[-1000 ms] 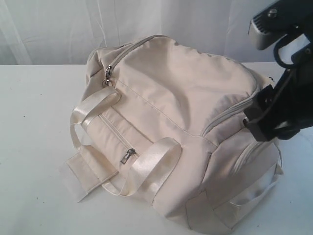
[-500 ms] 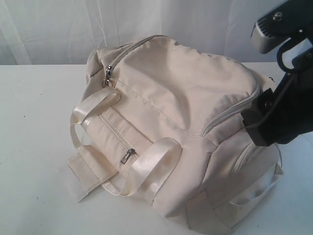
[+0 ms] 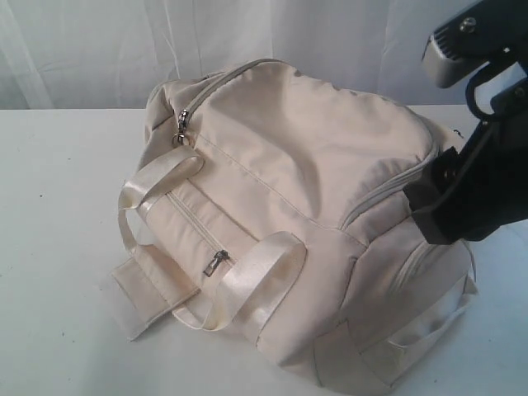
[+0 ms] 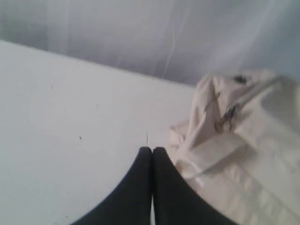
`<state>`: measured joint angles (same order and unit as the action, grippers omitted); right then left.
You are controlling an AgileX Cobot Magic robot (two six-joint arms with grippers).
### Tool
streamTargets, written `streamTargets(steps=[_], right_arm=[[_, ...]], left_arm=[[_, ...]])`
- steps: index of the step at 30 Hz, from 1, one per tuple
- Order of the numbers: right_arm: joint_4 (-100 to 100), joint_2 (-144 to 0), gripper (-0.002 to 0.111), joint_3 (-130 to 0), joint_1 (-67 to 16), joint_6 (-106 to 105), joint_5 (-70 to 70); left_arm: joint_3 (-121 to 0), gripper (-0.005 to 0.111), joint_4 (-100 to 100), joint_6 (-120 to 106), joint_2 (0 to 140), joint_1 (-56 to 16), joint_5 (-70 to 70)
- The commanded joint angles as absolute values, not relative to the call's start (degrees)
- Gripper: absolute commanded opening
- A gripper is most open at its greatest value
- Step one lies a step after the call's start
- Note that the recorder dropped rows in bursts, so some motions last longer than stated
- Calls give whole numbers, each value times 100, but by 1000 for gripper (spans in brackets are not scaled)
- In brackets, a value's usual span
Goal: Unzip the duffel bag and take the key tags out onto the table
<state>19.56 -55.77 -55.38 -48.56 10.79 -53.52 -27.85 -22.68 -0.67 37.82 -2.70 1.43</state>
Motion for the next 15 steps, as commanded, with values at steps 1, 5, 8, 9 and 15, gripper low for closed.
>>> streamTargets(steps=[1, 5, 8, 9, 15], right_arm=[[1951, -5543, 66, -5525, -4865, 1061, -5281], [1940, -5543, 66, -5525, -4865, 1061, -5271], [1940, -5543, 66, -5525, -4865, 1061, -5259], [1940, -5543, 66, -5525, -4865, 1061, -5259], [1927, -5553, 66, -5525, -4865, 1143, -5249]], left_arm=[[-5061, 0, -2277, -1518, 6210, -296, -2588], [-7167, 0, -3838, -3940, 8388, -176, -5408], [-8236, 0, -3999, -3900, 9477, -139, -5704], [-8474, 0, -4058, -3887, 9753, -139, -5621], [-8791, 27, -4464, -4969, 10750, -139, -5010]])
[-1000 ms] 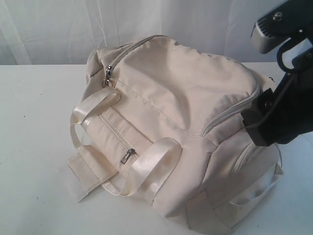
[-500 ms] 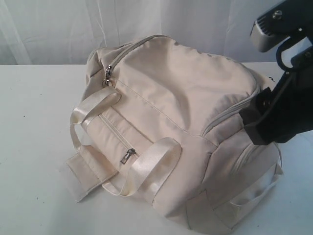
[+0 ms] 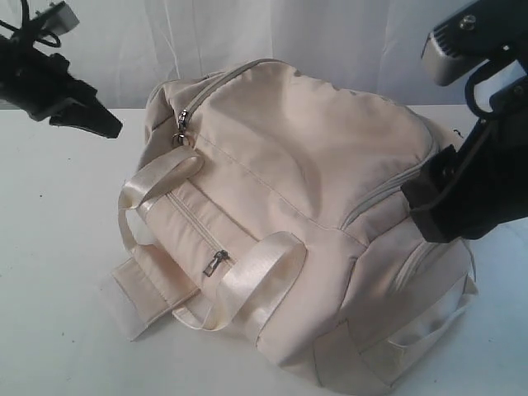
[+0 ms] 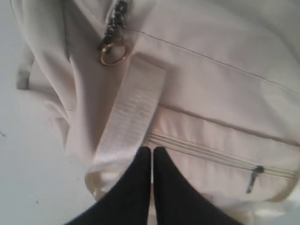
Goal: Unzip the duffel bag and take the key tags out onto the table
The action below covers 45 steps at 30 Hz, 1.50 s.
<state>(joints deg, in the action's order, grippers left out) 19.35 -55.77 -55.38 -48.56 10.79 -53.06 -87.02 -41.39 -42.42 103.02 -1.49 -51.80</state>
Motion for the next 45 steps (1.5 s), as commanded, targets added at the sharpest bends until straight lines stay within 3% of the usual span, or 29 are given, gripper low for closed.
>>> streamTargets(steps=[1, 4, 6, 9, 11, 18, 27, 45], right_arm=[[1927, -5553, 66, -5525, -4865, 1187, -5249], [1927, -5553, 66, -5525, -4865, 1221, -5249], [1927, -5553, 66, -5525, -4865, 1226, -5238], [1912, -5553, 66, -5525, -4865, 1224, -5150], [1912, -5553, 66, -5525, -4865, 1224, -5122], [1902, -5553, 66, -5525, -4865, 1224, -5109], [1902, -5553, 66, -5525, -4865, 1224, -5109], [1903, -5553, 66, -5525, -4865, 1224, -5120]], left_arm=[[-8791, 36, -4492, -4981, 10847, -139, -4902], [-8791, 69, -4768, -5144, 11134, -139, -4489], [-8791, 73, -4999, -5327, 11300, -192, -4235], [-8791, 66, -5141, -5498, 11501, -319, -3813], [-8791, 54, -5158, -5571, 11613, -441, -3513], [-8791, 0, -4909, -5480, 11725, -595, -3452], [-8289, 0, -3703, -4217, 11036, -325, -4605], [-4643, 0, -3900, -4044, 7566, -9, -3652]])
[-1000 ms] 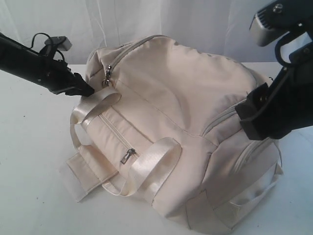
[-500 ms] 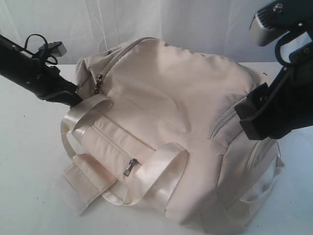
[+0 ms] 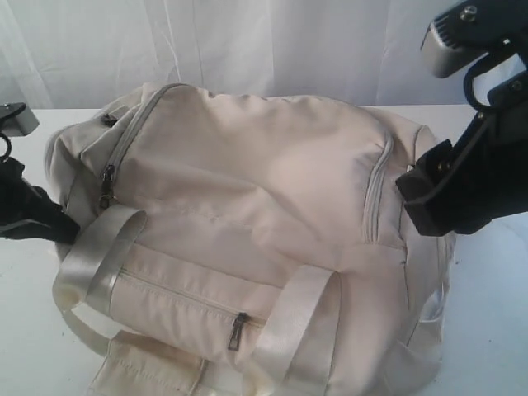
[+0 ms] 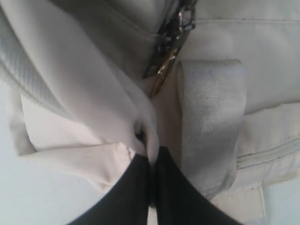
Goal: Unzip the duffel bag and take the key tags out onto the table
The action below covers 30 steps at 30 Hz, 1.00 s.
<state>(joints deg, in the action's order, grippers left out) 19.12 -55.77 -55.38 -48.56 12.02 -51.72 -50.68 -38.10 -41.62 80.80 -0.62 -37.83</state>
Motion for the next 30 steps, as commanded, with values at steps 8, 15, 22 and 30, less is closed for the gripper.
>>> streamTargets(steps=[8, 15, 22, 30], right_arm=[[1903, -5553, 66, -5525, -4865, 1224, -5102], [1903, -5553, 66, -5525, -4865, 1224, -5102], [1903, -5553, 66, -5356, -4865, 1224, -4936], [1903, -5553, 66, -5333, -4865, 1224, -4841]], left_arm=[[-4475, 10, -3889, -3986, 7228, -9, -3704], [-4475, 49, -3889, -4067, 7217, -9, -3621], [-4485, 55, -3988, -3805, 7137, -9, -2248], [-4992, 55, -4190, -3785, 7464, -9, -2650]])
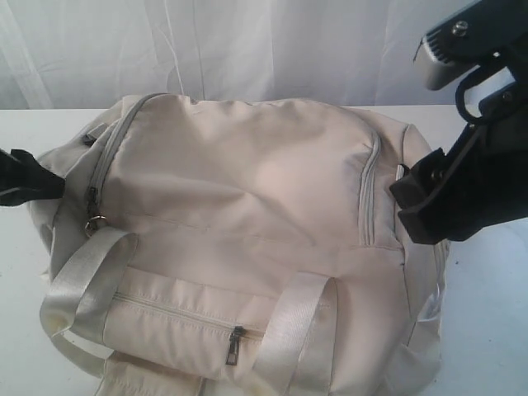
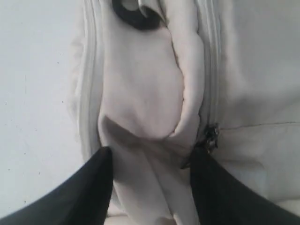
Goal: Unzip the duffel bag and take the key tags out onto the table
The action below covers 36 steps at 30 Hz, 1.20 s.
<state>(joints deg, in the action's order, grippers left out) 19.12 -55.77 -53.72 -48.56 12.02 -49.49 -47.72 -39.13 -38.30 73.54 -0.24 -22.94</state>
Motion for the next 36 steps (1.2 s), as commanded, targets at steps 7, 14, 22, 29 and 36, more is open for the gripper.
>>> streamTargets(steps=[7, 14, 22, 29, 36], right_arm=[[1914, -5553, 66, -5324, -4865, 1224, -4851], [1903, -5553, 66, -5324, -4865, 1224, -4874], [1891, -5553, 66, -5324, -4865, 1224, -4892], [1870, -5553, 66, -5324, -4865, 1224, -4886], [1870, -5553, 66, -5324, -4865, 1224, -4897]], left_arm=[[-5238, 51, -5232, -4865, 7333, -9, -4604], [-4466, 47, -5108, -5082, 7100, -19, -4427], [-4077, 76, -5069, -5207, 7369, -393, -3592], [-4077, 75, -4920, -5234, 7917, -480, -3257], [-4131, 27, -5149, -5247, 8263, -480, -3379]])
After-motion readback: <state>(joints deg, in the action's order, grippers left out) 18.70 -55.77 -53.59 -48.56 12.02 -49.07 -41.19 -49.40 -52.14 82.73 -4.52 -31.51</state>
